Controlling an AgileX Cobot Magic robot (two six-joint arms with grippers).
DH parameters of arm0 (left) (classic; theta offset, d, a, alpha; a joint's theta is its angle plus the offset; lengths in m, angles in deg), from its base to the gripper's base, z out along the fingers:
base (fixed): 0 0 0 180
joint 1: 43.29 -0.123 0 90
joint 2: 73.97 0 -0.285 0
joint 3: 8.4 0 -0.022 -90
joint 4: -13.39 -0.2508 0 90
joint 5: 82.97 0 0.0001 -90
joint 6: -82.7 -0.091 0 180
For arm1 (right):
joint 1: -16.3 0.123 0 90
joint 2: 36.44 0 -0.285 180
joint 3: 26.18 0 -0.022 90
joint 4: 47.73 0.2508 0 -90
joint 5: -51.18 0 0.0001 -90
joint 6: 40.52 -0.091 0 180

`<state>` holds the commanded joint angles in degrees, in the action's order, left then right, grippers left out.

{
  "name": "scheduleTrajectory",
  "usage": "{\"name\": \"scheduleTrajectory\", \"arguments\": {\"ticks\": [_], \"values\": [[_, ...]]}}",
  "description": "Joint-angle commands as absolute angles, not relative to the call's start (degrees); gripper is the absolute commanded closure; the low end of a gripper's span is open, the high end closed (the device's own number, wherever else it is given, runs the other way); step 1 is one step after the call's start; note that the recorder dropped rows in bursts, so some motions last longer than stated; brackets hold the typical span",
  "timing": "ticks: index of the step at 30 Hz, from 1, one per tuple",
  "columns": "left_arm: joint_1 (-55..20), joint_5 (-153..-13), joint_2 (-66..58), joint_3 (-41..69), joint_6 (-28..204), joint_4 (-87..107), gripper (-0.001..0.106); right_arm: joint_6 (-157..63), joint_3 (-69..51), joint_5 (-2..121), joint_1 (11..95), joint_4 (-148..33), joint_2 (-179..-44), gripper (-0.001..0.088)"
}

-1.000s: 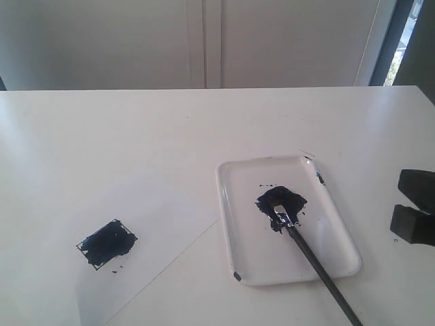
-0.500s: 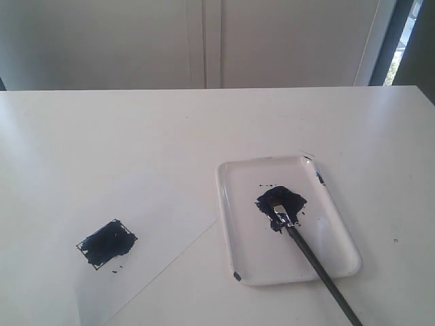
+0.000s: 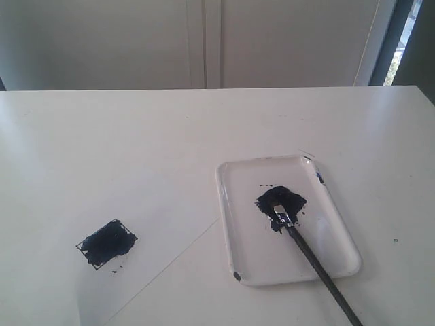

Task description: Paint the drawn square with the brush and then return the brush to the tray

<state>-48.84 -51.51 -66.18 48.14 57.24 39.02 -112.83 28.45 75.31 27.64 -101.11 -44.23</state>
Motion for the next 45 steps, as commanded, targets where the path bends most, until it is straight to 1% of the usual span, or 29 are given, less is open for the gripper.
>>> {"name": "scheduleTrajectory", "arguments": {"ticks": [9, 11, 13, 14, 16, 17, 19, 21, 23, 25, 26, 28, 30, 33, 36, 38, 41, 45], "values": [[-48.84, -50.04, -66.18, 48.14, 57.24, 39.02, 0.105, -112.83, 28.74, 75.31, 27.64, -101.32, -44.23, 0.0868], [-48.84, -48.26, -66.18, 48.28, 57.03, 39.02, 0.105, -112.83, 29.52, 74.1, 27.64, -101.47, -44.23, 0.0868], [-48.84, -50.23, -66.18, 48.67, 57.03, 37.14, 0.105, -112.83, 30.94, 70.39, 27.64, -104.8, -44.23, 0.0868], [-48.84, -54.59, -66.18, 49.35, 57.03, 34.53, 0.105, -112.83, 32.3, 67.05, 27.64, -111.27, -44.23, 0.0868], [-48.84, -68.13, -66.18, 51.7, 57.03, 28.24, 0.105, -112.83, 35.41, 59.39, 27.64, -128.39, -44.23, 0.0868], [-48.84, -76.75, -66.18, 53.21, 57.03, 24.71, 0.105, -112.71, 36.79, 55.32, 27.64, -134.0, -44.23, 0.0868], [-48.84, -88.38, -66.18, 55.33, 57.03, 21.94, 0.105, -112.71, 39.09, 47.54, 27.64, -136.98, -44.23, 0.0868], [-48.84, -90.05, -66.18, 56.45, 57.03, 21.83, 0.105, -112.71, 41.7, 40.54, 27.64, -136.16, -44.23, 0.0868], [-48.84, -87.37, -66.18, 57.67, 57.03, 21.83, 0.105, -112.71, 44.29, 37.34, 27.64, -136.04, -44.23, 0.0868], [-48.84, -87.02, -66.18, 59.33, 57.03, 21.26, 0.105, -112.71, 46.8, 37.34, 27.64, -136.04, -44.23, 0.0868], [-48.84, -89.41, -66.18, 61.09, 57.03, 19.89, 0.105, -112.71, 48.09, 38.55, 27.64, -136.04, -44.23, 0.0868], [-48.84, -95.0, -66.18, 63.89, 57.03, 14.9, 0.105, -112.71, 50.4, 43.03, 27.64, -134.6, -44.23, 0.0868], [-48.84, -97.14, -66.18, 66.69, 57.03, 9.74, 0.105, -112.71, 51.04, 49.41, 27.64, -128.57, -44.23, 0.0868], [-48.84, -91.74, -66.18, 68.72, 57.03, 7.15, 0.105, -112.71, 51.04, 58.17, 27.64, -119.36, -44.23, 0.0868], [-48.84, -88.47, -66.18, 68.82, 57.03, 6.17, 0.105, -112.71, 51.04, 62.56, 27.64, -113.4, -44.23, 0.0868], [-48.84, -83.9, -66.18, 68.82, 57.03, 5.91, 0.105, -112.71, 51.04, 63.09, 27.64, -111.27, -44.23, 0.0868], [-48.84, -81.07, -66.18, 68.82, 57.03, 5.91, 0.105, -112.71, 51.04, 63.09, 27.64, -111.01, -44.23, 0.0868], [-48.84, -76.58, -66.18, 68.82, 57.03, 6.08, 0.105, -112.71, 51.04, 63.31, 27.64, -106.17, -44.23, 0.0868]]}}
